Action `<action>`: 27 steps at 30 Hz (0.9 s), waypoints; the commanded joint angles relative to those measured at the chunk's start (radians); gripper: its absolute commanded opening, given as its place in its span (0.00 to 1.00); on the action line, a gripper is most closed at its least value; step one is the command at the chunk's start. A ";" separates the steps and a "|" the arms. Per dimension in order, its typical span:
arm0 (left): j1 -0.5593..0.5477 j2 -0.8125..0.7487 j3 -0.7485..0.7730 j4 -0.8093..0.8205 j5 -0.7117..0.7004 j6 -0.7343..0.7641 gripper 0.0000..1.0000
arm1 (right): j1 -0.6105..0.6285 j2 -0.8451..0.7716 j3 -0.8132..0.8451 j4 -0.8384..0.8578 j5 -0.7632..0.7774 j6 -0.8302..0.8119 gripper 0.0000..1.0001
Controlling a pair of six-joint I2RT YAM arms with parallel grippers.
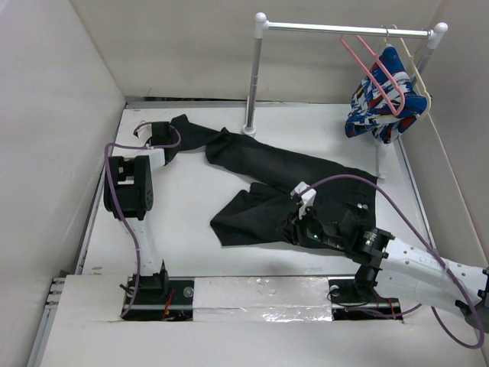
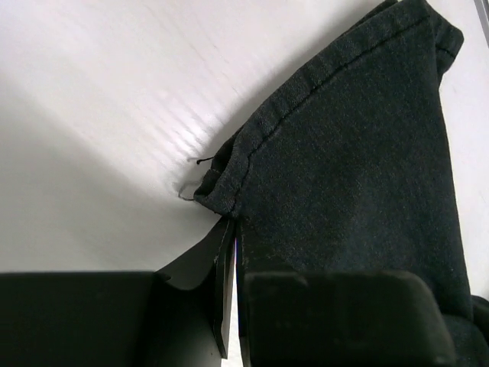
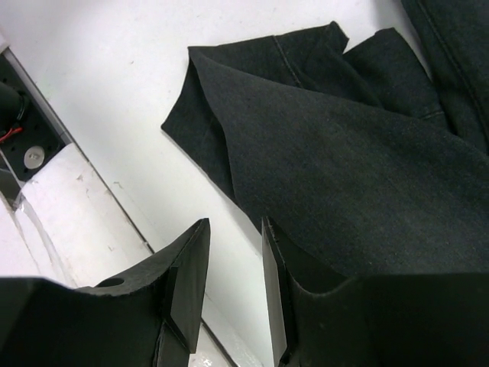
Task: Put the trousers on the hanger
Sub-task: Flatten out the trousers at the center of the board.
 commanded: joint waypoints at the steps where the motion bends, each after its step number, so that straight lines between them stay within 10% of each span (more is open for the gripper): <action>1: 0.046 -0.117 -0.010 -0.029 -0.036 0.040 0.00 | 0.009 -0.014 0.021 0.057 0.052 0.002 0.39; 10: 0.203 -0.385 0.085 -0.162 -0.068 0.181 0.01 | 0.009 0.057 -0.008 0.162 0.080 0.002 0.26; 11: 0.212 -0.370 0.107 -0.230 -0.042 0.204 0.25 | 0.009 0.080 -0.004 0.175 0.075 -0.003 0.26; 15: 0.224 -0.313 0.138 -0.341 -0.024 0.189 0.58 | 0.019 0.178 0.056 0.213 0.014 -0.043 0.35; 20: 0.214 -0.480 -0.052 -0.163 0.071 0.167 0.59 | 0.081 0.385 0.217 0.227 0.032 -0.137 0.66; 27: 0.106 -0.684 -0.230 -0.051 0.171 0.103 0.52 | 0.105 0.805 0.543 0.186 0.053 -0.233 0.74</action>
